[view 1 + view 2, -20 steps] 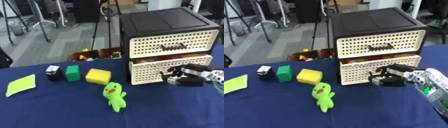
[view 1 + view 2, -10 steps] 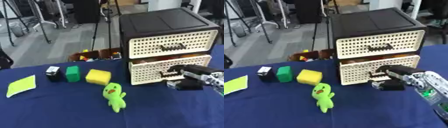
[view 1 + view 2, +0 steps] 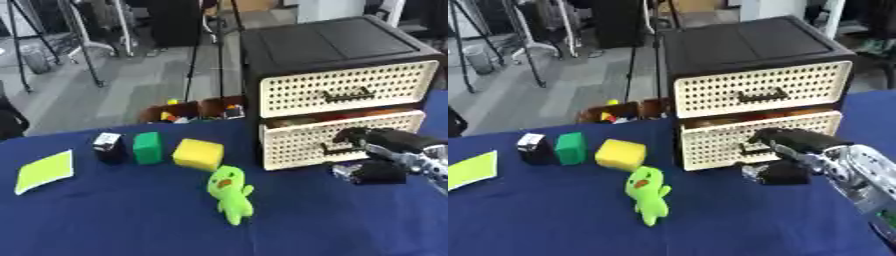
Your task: Pick up objects from table and place into drawer.
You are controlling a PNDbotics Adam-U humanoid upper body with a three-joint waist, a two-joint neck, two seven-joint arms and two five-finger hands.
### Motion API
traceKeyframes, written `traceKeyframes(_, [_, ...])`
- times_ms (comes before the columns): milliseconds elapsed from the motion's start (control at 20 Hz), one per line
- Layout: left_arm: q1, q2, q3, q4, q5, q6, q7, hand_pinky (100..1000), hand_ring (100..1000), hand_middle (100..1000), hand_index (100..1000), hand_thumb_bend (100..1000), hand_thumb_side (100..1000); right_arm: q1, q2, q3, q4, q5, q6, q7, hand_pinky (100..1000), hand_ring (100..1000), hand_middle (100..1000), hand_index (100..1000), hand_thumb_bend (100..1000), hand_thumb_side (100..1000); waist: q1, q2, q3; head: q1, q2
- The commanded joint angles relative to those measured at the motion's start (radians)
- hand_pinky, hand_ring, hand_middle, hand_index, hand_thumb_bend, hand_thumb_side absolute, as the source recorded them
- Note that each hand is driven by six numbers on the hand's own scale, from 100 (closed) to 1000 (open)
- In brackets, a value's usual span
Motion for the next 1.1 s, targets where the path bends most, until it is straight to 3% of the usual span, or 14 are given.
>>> traceKeyframes(50, [-0.008,0.006,0.0,-0.018,0.004,0.0,-0.007,520,636,626,813,386,998,-0.017,-0.027,0.001,-0.01,0.047,-0.009,-0.016,626,919,1000,1000,317,1000,-0.007,-0.022,0.004,-0.004,-0.014])
traceKeyframes(650, [-0.006,-0.001,-0.005,-0.018,0.012,0.0,-0.018,518,636,626,811,381,1000,-0.137,0.098,0.032,0.3,0.085,-0.071,-0.037,633,924,1000,1000,322,1000,-0.008,-0.019,0.018,-0.015,-0.028])
traceKeyframes(900, [-0.005,-0.001,-0.006,-0.018,0.013,0.001,-0.019,518,635,626,811,378,1000,-0.121,0.089,0.018,0.313,0.067,-0.09,-0.068,630,917,1000,1000,322,1000,-0.009,-0.011,0.024,-0.018,-0.032])
traceKeyframes(1100, [-0.003,0.001,-0.003,-0.018,0.011,0.001,-0.018,518,636,626,810,377,1000,-0.086,0.056,0.011,0.23,0.026,-0.089,-0.067,626,911,1000,1000,322,1000,-0.011,-0.008,0.024,-0.014,-0.028])
